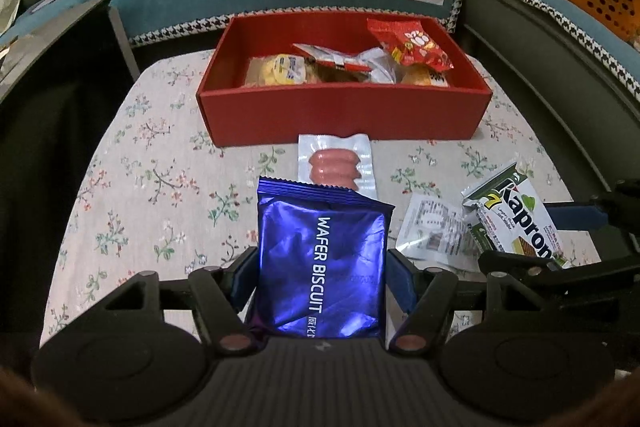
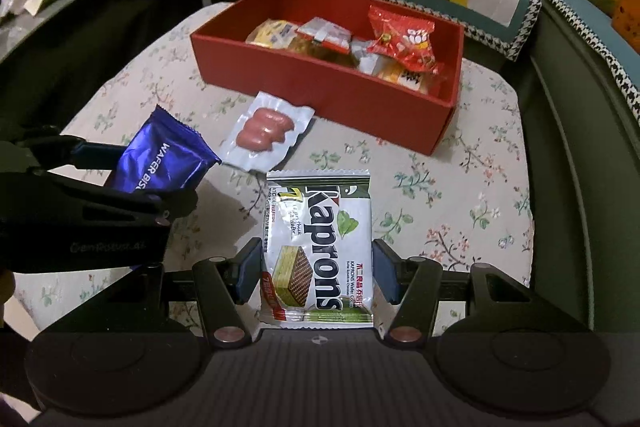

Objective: Organize snacks
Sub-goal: 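Carry both wafer packets toward the red box, then lower the blue wafer packet into the box with the left tool while the right tool lowers the Kaprons wafer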

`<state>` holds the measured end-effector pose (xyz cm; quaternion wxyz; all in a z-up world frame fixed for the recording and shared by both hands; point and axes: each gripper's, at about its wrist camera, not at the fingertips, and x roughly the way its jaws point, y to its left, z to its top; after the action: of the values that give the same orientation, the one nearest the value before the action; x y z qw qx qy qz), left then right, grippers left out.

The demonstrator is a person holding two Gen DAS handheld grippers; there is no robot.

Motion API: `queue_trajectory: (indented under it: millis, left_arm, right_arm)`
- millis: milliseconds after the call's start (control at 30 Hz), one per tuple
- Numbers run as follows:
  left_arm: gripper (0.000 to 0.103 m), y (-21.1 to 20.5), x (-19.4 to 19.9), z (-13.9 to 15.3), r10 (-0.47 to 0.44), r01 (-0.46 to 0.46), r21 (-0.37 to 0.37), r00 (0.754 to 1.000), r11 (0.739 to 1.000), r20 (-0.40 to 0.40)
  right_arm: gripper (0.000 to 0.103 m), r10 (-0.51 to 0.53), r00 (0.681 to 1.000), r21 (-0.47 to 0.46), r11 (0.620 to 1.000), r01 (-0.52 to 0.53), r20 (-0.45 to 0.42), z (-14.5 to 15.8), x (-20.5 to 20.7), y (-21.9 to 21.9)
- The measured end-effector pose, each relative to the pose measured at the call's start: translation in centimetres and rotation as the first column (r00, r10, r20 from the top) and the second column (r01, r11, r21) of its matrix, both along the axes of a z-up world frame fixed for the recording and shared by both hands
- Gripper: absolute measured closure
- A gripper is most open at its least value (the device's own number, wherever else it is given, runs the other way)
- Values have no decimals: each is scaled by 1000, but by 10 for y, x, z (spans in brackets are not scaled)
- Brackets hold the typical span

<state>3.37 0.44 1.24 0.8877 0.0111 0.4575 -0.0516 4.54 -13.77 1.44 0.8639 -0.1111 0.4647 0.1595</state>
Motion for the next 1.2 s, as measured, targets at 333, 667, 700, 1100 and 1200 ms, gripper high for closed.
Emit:
queue_trajectory:
  millis: [333, 667, 700, 1100, 1200]
  left_arm:
    - [0, -2, 13, 11, 3, -4, 20, 999, 1000, 42]
    - [0, -3, 41, 30, 15, -16, 15, 996, 1000, 91]
    - [0, -3, 43, 31, 15, -17, 16, 995, 1000, 94]
    - [0, -5, 72, 38, 24, -26, 12, 993, 1000, 115]
    - [0, -4, 82, 40, 34, -36, 9, 992, 999, 121]
  right_arm:
    - [38, -18, 999, 7, 1000, 18, 38, 11, 11, -4]
    - [38, -40, 995, 35, 999, 37, 89, 30, 34, -8]
    - [38, -45, 995, 38, 998, 41, 94, 32, 36, -8]
    - [38, -68, 991, 49, 997, 62, 118, 41, 67, -10]
    - [38, -74, 990, 53, 996, 67, 123, 43, 76, -9]
